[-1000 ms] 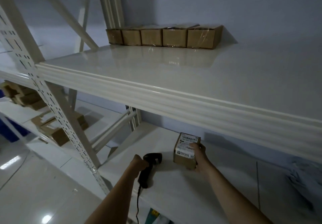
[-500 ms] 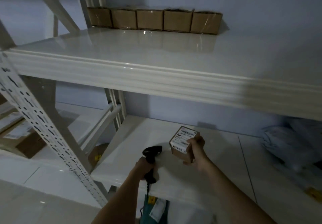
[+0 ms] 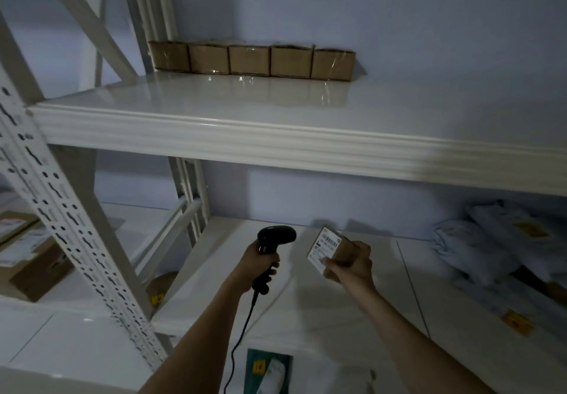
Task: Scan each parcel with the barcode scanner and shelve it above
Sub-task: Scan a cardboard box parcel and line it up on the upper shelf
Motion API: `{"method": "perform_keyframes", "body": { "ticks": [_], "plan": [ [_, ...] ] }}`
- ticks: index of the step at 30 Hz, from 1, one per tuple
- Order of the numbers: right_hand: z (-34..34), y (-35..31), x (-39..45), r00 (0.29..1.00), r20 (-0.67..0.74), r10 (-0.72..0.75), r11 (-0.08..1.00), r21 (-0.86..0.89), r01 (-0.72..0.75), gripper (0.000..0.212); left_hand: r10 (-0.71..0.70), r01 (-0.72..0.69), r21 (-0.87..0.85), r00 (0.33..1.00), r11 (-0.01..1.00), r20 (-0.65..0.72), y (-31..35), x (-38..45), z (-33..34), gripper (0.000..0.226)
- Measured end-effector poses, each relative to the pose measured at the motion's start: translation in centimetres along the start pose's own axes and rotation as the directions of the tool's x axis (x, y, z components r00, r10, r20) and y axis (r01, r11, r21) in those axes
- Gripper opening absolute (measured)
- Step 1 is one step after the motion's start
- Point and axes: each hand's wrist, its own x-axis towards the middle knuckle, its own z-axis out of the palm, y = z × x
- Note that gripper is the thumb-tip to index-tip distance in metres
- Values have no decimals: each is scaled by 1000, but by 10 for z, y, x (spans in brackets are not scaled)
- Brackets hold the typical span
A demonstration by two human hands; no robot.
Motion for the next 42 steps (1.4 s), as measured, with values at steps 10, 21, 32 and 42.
{"method": "perform_keyframes", "body": {
  "ticks": [10,21,32,42],
  "plan": [
    [-28,-9,-3,984,42,-174,974,-137,178,85,150,-127,391,988,912,-29,28,-13,47,23],
    [-38,0,-17,989,32,-145,989,-27,146,78,123,-117,348,992,930,7,30,-27,58,21],
    [-48,10,-13,989,9,-145,982,-121,145,83,126,-132,321,991,938,39,27,-35,56,24],
    [-45,17,-9,991,-5,-136,982,-135,134,79,120,-129,285,991,950,51,26,-39,47,19]
  ]
}}
